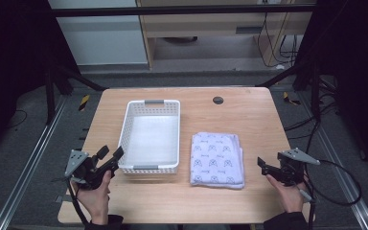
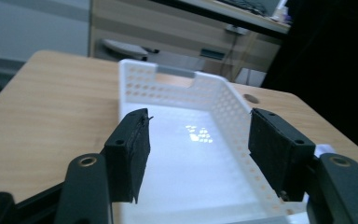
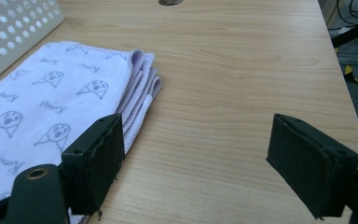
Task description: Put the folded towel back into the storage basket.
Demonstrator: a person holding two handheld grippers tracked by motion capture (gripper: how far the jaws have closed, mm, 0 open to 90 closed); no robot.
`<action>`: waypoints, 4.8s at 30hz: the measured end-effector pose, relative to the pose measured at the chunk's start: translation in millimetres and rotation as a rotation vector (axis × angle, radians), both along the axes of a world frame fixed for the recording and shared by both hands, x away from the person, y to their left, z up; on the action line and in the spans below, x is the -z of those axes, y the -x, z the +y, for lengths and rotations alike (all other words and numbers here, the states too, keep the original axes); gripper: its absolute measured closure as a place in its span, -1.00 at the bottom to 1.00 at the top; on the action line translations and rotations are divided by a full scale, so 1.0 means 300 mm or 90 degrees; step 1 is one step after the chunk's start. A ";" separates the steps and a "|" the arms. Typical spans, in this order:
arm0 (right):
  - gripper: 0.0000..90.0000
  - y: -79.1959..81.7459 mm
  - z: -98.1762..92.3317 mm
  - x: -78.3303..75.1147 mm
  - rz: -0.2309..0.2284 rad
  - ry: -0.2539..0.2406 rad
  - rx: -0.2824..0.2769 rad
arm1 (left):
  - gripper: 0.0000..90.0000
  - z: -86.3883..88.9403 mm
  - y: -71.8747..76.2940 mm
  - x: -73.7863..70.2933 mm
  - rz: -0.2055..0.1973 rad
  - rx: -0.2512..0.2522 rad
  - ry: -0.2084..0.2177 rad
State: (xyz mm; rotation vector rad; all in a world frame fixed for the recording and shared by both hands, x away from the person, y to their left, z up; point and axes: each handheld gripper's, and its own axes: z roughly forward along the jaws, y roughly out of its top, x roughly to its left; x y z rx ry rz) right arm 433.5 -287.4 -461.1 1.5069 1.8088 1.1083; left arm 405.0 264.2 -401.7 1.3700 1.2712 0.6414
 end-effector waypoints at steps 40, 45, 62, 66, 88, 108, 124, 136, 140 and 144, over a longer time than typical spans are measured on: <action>-0.55 0.012 0.056 -0.078 -0.025 -0.014 -0.071 | 0.06 -0.632 -0.013 0.015 0.026 0.254 -0.161; -0.55 0.010 0.056 -0.075 -0.020 -0.011 -0.071 | 0.08 -0.664 -0.012 0.036 0.035 0.264 -0.169; -0.57 0.004 0.056 -0.060 -0.010 0.007 -0.073 | 0.11 -0.724 -0.020 0.166 0.110 0.244 -0.205; -0.57 0.003 0.054 -0.056 -0.005 0.007 -0.071 | 0.09 -0.721 -0.023 0.194 0.128 0.237 -0.212; -0.52 -0.012 0.065 -0.036 0.002 0.002 -0.069 | -0.11 -0.713 -0.068 0.292 0.179 0.198 -0.197; -0.37 -0.210 0.188 0.051 0.062 -0.047 -0.072 | -0.23 -0.707 -0.116 0.333 0.202 0.197 -0.175; -0.28 -0.288 0.234 0.124 0.123 -0.033 -0.068 | -0.20 -0.710 -0.119 0.353 0.209 0.201 -0.163; 0.06 -0.289 0.248 0.133 0.139 -0.038 -0.084 | 0.01 -0.722 -0.108 0.355 0.206 0.204 -0.154; 0.42 -0.288 0.253 0.132 0.160 -0.077 -0.092 | 0.17 -0.719 -0.109 0.356 0.210 0.218 -0.140; 0.53 -0.288 0.249 0.133 0.164 -0.097 -0.092 | 0.28 -0.720 -0.104 0.358 0.204 0.220 -0.137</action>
